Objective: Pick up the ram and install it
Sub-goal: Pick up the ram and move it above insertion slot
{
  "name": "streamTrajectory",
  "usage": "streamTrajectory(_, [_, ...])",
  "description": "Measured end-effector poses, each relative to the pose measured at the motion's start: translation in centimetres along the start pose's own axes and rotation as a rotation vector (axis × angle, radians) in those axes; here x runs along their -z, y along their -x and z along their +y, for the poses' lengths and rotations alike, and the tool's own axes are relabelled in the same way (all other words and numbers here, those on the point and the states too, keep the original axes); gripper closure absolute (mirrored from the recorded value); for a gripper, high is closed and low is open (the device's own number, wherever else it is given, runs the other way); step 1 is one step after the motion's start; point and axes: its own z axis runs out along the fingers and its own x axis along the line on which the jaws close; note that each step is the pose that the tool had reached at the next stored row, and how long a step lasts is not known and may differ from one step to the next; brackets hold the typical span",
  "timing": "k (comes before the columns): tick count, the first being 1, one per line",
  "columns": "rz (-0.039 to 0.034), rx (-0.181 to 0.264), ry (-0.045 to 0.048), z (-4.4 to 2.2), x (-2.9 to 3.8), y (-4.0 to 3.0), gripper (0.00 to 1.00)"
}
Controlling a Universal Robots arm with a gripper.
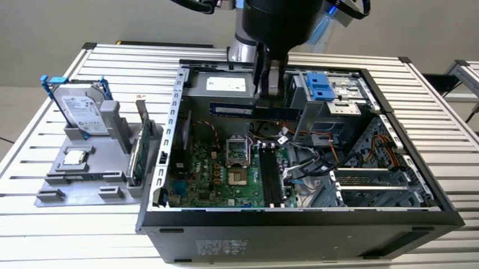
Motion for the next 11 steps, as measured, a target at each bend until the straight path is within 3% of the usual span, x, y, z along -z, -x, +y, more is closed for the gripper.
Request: streamTrajectory(11, [0.0, 0.0, 0.0, -1.4, 0.01, 0.12, 1.0])
